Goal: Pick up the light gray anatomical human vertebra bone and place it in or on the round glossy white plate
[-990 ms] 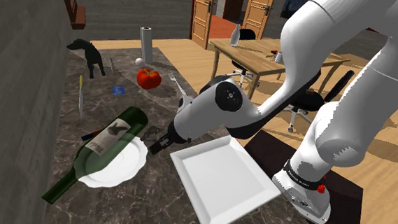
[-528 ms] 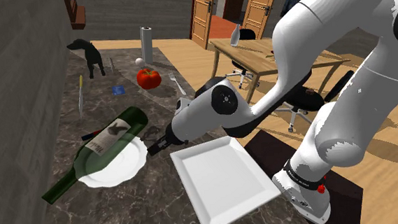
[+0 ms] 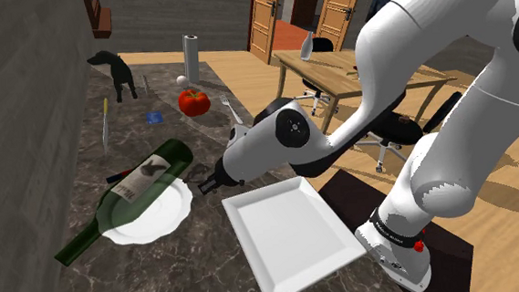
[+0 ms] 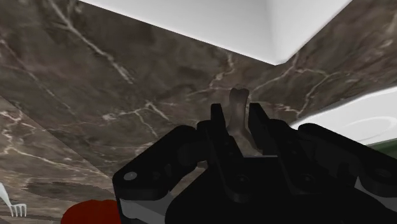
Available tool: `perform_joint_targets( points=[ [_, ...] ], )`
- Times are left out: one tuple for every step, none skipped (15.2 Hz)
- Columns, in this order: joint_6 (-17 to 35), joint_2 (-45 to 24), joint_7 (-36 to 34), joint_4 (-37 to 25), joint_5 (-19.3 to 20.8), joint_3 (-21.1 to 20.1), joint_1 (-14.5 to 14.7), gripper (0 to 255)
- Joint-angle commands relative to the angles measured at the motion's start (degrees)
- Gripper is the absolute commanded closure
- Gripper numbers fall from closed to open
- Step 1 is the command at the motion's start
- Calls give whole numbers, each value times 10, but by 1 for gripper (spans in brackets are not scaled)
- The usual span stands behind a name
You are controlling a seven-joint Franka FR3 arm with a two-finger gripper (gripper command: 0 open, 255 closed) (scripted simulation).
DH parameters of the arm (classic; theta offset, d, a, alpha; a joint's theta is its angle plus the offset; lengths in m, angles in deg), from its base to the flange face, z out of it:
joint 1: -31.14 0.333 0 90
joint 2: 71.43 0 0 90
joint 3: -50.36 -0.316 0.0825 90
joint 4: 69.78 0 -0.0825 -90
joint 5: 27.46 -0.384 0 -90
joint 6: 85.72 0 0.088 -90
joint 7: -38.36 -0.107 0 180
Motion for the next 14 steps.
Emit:
perform_joint_targets(
  points=[
    [2,-6,-2,5,1,-2,1,255],
    [1,-3,5,5,-7,-2,2,255],
    [1,-3,8,4,-10,-2,2,255],
    [1,-2,9,5,-11,-2,3,255],
    [2,7,29,8,-34,-2,4,255],
    [2,16,49,11,-56,-1,6,255],
    [2,25,70,14,-79,0,8,255],
    [1,33,90,17,-102,1,11,255],
    [0,42,110,19,-124,3,15,255],
    [-2,50,130,21,-147,6,19,255],
    [-4,58,149,23,-168,9,25,255],
    [-7,66,168,25,-189,13,30,255],
    [-10,74,186,26,-210,17,36,255],
    [-13,81,203,27,-229,21,43,255]
  ],
)
